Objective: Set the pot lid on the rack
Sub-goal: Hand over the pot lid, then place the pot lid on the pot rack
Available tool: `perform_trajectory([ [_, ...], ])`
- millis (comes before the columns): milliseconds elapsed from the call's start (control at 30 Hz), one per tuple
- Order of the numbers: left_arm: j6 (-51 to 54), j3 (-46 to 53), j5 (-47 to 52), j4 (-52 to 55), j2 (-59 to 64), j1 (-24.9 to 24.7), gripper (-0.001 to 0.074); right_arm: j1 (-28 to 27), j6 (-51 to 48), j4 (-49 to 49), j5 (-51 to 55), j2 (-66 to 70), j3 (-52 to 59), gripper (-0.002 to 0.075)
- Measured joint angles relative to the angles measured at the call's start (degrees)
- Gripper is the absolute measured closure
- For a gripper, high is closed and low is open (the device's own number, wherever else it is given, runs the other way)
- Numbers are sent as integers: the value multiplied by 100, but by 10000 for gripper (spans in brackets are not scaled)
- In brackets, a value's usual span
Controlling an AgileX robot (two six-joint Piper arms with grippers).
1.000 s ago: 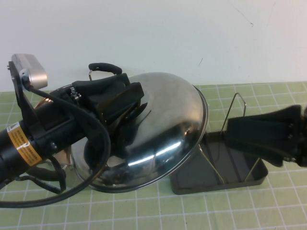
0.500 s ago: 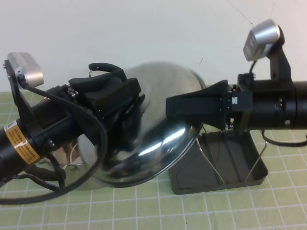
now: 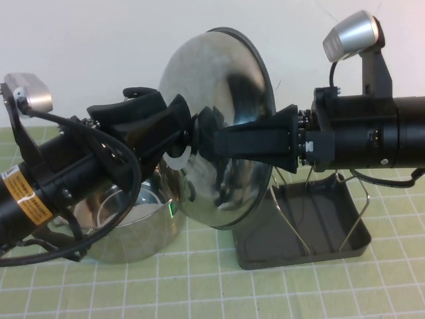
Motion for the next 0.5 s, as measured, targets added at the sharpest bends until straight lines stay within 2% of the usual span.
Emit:
perform_trajectory([
  [133,0,0,-29,133,0,247,278,0,-252,-24,-304,-121,0,656],
  [233,-245,0,-66,408,-26,655,278,0,-520,-204,-947,-389,0,656],
  [333,-635,0,-77,761,-150,1257,295,0,-499,-908,-1611,-766,0,656],
  [400,-866,0,-77,1088,-254,1667,379,0,-215,-1613,-1920,-1019,0,656],
  [500,-1104,0,-77,1692,-469,2322,608,0,519,-2667,-2153,-1215,0,656],
])
